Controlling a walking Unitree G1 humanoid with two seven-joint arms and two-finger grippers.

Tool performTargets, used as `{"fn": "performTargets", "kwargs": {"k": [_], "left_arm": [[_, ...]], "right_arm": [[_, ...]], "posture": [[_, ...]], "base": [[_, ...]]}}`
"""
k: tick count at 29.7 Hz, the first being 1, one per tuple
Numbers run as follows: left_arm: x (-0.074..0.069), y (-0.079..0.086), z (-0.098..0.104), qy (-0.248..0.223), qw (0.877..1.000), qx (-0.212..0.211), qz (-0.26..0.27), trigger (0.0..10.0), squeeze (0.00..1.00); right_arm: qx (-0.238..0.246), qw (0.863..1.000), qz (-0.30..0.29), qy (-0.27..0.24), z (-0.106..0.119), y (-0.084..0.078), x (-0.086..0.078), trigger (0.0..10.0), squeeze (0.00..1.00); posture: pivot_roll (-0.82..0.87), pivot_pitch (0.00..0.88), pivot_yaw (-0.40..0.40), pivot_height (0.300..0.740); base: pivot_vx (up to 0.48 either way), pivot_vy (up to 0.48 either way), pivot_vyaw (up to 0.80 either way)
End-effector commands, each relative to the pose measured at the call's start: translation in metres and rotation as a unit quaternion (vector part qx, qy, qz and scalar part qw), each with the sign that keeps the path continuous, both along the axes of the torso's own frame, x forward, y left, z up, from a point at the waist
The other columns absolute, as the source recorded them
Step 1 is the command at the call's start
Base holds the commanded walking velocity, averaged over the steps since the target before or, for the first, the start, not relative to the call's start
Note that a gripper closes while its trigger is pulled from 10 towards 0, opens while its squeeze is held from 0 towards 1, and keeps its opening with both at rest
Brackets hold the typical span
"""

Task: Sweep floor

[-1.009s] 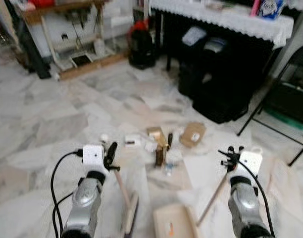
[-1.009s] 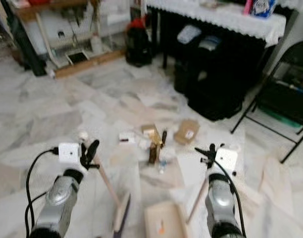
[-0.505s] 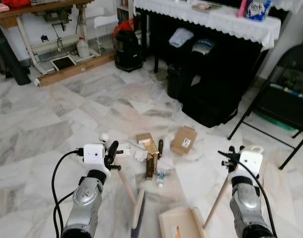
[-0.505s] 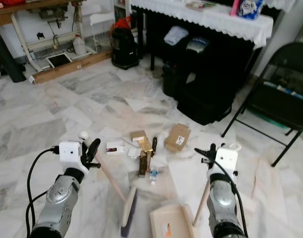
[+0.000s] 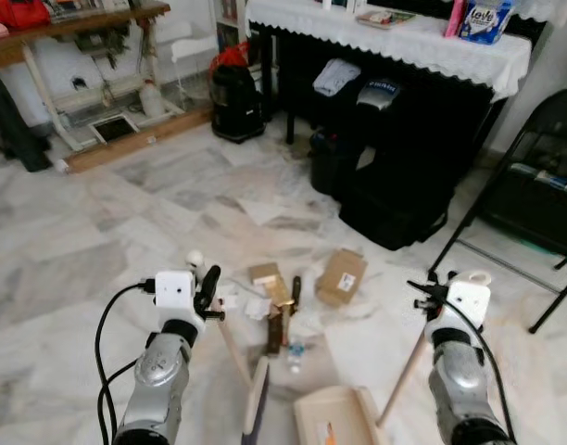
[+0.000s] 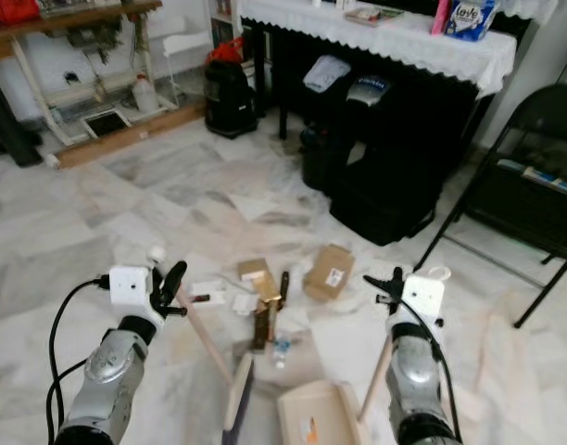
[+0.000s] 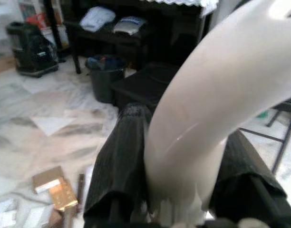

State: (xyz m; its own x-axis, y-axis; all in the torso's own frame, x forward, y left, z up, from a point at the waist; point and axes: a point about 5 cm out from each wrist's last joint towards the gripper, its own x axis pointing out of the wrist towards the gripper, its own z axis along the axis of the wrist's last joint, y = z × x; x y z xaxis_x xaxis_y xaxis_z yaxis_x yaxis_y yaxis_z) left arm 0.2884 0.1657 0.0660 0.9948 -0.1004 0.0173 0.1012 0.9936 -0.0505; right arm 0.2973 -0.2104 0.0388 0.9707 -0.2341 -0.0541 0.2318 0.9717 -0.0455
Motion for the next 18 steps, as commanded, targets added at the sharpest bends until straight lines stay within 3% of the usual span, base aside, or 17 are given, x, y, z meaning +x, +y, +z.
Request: {"fn": "performTargets", "kwargs": {"k": [1, 18], "left_arm": [[0.0045, -0.0029, 0.0072, -0.015, 1.0, 0.005, -0.005, 10.0, 0.0], [0.0037, -0.0015, 0.0058, -0.012, 1.0, 0.006, 0.001, 10.0, 0.0]], "right_arm": [[0.003, 1.0, -0.01, -0.01, 0.0041, -0.0058, 0.0011, 10.0, 0.0], [0.004, 1.0, -0.012, -0.01, 0.0036, -0.0082, -0.0001, 10.0, 0.0]], "posture": [[0.02, 0.0, -0.004, 0.74], [0.02, 0.0, -0.006, 0.74]], "base": [[0.322, 0.0, 0.0], [0.319, 0.0, 0.0]]}}
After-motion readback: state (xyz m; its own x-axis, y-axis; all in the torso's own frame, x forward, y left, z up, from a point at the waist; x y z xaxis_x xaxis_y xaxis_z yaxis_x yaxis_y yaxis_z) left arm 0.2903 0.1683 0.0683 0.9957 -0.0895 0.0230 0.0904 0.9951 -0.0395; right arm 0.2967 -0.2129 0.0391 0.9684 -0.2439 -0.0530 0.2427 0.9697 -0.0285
